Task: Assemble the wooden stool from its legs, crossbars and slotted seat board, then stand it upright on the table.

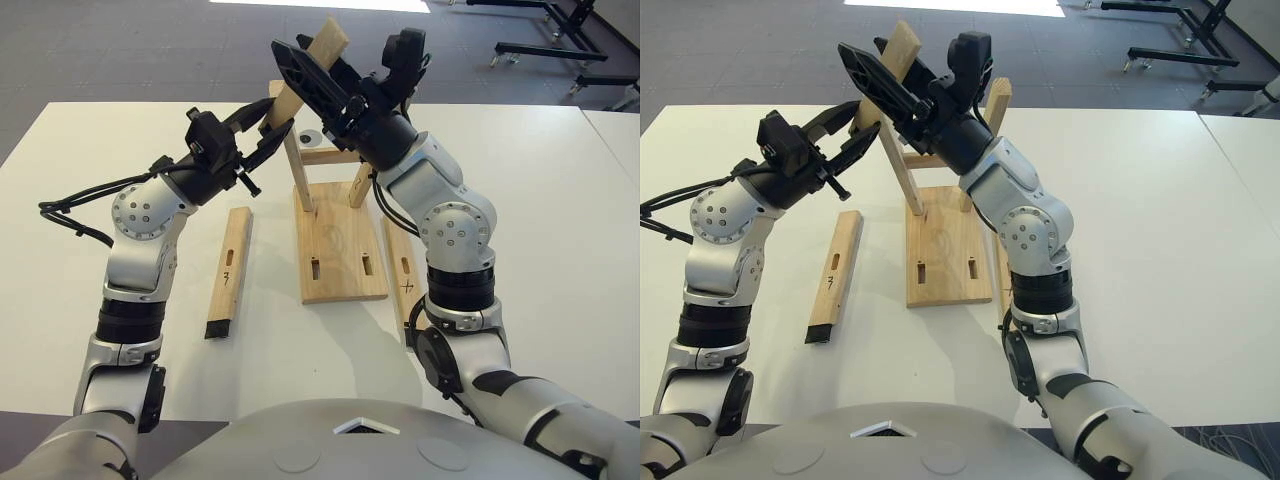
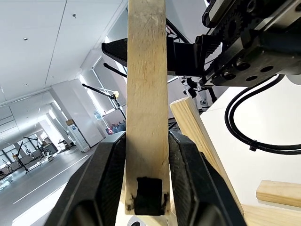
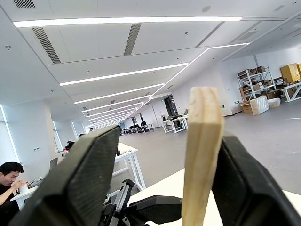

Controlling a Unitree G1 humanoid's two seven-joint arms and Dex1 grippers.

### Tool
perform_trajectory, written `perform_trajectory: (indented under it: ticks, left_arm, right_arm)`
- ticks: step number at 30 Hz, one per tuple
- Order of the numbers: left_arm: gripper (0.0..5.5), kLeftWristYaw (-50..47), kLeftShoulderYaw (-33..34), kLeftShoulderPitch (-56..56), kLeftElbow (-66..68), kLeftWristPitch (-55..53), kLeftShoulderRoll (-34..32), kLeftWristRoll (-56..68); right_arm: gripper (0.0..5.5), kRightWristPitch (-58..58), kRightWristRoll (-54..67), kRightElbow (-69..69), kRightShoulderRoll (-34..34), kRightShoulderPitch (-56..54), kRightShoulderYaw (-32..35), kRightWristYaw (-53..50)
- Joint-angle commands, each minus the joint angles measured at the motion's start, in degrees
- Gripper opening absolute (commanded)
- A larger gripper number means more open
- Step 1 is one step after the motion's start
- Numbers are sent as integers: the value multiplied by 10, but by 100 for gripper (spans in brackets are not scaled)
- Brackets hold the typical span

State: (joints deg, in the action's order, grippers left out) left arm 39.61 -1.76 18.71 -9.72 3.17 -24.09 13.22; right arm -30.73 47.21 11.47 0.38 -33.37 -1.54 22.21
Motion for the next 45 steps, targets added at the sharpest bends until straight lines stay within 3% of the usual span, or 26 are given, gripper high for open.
perform_trajectory:
  ticks: [1, 12, 19, 26, 30, 33, 36, 39, 41, 45]
  left_arm:
    - [128, 11, -5, -1, 5, 1, -7, 0]
    - [128, 15, 1, 2, 1, -4, -8, 4]
    - [128, -10, 15, 2, -7, -24, 1, 11]
    - [255, -37, 26, 9, -11, -44, 9, 14]
    - [258, -50, 42, -4, -42, -50, 14, 32]
    - [258, -74, 59, -23, -67, -62, 14, 34]
    - [258, -116, 91, -42, -101, -75, 20, 43]
    - [258, -162, 126, -66, -138, -89, 23, 41]
    - [258, -192, 146, -74, -152, -98, 24, 32]
    - [258, -258, 197, -101, -191, -122, 27, 13]
  right_arm:
    - [224, 4, -3, -4, 3, -6, 9, 1]
    - [53, -9, -1, 0, 2, 0, 16, 1]
    - [40, -4, -6, -5, 6, -4, 18, 4]
    - [39, 10, 6, 0, 5, -16, 50, -2]
    - [39, -5, 78, 15, -38, -41, 137, -23]
    - [39, -47, 219, 56, -83, -32, 208, -51]
    - [39, -132, 413, 137, -168, 64, 239, -41]
    - [39, -197, 501, 148, -245, 189, 247, -54]
    - [39, -202, 496, 148, -268, 252, 244, -96]
    - [39, -182, 341, 208, -290, 328, 205, -188]
